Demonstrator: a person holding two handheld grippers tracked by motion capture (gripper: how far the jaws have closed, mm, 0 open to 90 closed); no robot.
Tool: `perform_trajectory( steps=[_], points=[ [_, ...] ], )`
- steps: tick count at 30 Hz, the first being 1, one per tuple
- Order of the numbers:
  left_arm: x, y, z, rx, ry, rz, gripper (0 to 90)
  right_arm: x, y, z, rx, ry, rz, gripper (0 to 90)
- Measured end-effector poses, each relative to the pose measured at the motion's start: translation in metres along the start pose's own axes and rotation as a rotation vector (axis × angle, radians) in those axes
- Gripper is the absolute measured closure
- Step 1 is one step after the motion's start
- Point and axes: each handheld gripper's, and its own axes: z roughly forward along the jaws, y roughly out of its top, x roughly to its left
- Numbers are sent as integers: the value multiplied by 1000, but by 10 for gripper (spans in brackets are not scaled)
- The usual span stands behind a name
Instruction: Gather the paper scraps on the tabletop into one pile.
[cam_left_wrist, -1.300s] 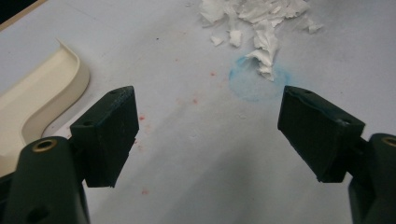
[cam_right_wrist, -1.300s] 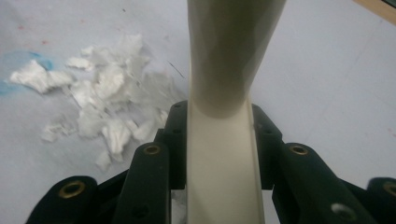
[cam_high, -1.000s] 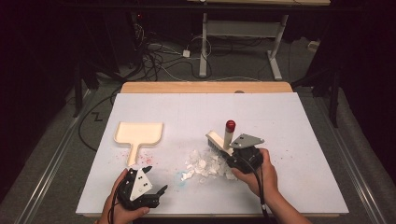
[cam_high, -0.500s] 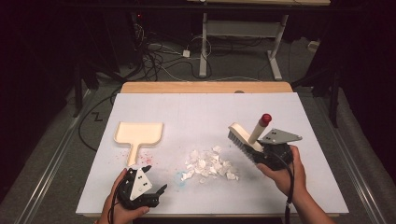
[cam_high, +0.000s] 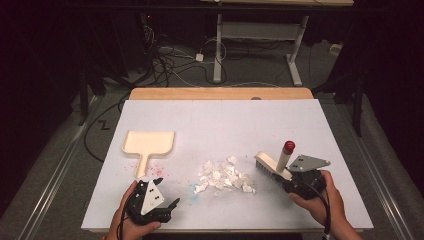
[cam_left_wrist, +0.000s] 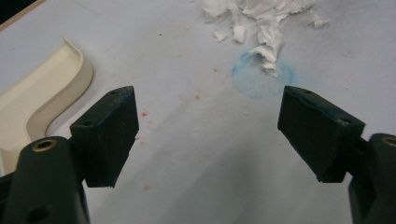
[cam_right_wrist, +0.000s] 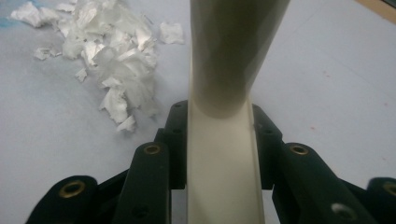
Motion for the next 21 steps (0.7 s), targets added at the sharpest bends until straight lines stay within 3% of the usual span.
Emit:
perform_trajectory(
  steps=[2,3,6,12,14,16,18,21],
  points=[
    [0,1,1,0,-3,1,197,7,2,7,-13,-23,22,678],
    [0,1,1,3,-4,5,197,12,7,16,-34,-61,38,679],
    [0,1,2,3,-6,8,197,19,11,25,-52,-67,68,679],
    [0,0,0,-2,-7,3,197,53,24,45,-63,-100,99,675],
    [0,0,-1,-6,-7,1,197,60,30,50,-75,-121,151,676],
    [0,0,-2,-11,-8,-2,197,64,36,56,-79,-116,199,675],
    [0,0,-2,-11,-10,2,197,68,41,61,-77,-138,202,675],
    [1,0,-1,-12,-15,2,197,69,50,64,-81,-125,207,676]
  ],
)
